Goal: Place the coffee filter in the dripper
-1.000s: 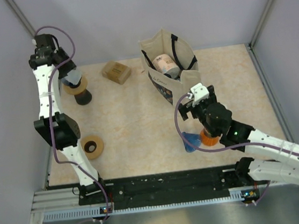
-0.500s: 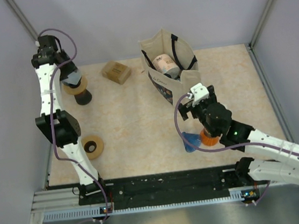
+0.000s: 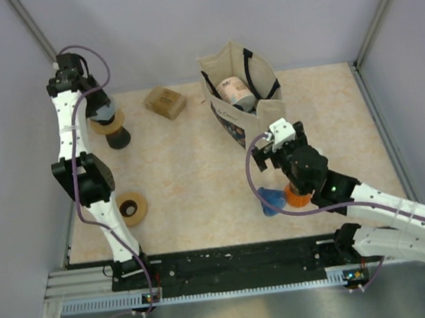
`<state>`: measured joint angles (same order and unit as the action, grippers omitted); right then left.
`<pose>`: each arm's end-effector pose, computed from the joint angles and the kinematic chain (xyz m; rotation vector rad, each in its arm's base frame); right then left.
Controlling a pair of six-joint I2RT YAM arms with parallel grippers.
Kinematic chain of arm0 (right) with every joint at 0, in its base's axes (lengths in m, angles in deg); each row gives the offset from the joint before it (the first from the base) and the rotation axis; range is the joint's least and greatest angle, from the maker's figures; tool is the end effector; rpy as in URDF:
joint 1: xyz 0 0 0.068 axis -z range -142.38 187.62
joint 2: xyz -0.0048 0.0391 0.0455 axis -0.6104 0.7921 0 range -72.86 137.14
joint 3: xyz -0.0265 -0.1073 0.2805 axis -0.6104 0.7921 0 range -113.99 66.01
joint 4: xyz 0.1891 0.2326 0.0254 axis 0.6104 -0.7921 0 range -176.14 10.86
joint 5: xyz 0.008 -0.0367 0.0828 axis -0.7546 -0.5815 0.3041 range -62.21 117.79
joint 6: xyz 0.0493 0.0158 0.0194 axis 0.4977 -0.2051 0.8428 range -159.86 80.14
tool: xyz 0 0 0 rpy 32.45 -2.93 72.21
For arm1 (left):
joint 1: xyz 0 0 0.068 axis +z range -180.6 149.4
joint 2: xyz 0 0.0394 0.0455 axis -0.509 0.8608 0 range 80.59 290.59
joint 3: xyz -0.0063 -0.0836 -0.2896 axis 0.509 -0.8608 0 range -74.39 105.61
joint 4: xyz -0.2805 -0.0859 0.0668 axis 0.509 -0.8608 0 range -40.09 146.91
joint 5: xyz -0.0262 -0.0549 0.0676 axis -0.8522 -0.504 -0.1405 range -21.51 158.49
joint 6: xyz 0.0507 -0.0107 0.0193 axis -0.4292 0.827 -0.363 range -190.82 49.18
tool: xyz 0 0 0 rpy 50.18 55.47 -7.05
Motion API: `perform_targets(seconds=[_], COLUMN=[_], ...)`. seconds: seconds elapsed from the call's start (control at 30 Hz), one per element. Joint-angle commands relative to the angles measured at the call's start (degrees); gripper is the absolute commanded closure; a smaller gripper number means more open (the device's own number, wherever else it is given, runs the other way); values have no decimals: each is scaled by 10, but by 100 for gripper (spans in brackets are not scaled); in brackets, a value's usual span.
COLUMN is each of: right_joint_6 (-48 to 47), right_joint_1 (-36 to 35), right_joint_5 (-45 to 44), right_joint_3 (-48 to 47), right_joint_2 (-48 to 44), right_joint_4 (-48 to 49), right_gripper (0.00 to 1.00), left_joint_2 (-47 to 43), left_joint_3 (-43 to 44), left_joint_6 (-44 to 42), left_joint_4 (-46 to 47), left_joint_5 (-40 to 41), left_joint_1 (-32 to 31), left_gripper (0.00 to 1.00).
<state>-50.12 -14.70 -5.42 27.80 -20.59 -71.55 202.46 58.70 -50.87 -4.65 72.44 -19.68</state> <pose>0.1618 0.1756 0.3224 -0.4696 1.5981 0.0677 0.5059 0.1002 0.3916 -0.6802 2.3501 0.0147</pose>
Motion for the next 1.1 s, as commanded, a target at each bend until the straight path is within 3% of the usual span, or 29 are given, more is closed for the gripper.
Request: perform_targets(seconds=[0.0, 0.63, 1.07], right_joint_6=[-4, -5, -3], right_joint_1=[3, 3, 3], right_joint_5=[-6, -8, -5], right_joint_3=[6, 9, 9], right_joint_2=[-1, -2, -2], right_joint_4=[15, 12, 9], right_gripper=[1, 1, 1], left_joint_2=[7, 22, -22], left_joint_3=[19, 19, 23], left_joint_6=[-5, -8, -3], left_joint_4=[2, -1, 19], left_joint_5=[3, 0, -55], left_joint_1=[5, 9, 9], left_gripper=[47, 46, 44])
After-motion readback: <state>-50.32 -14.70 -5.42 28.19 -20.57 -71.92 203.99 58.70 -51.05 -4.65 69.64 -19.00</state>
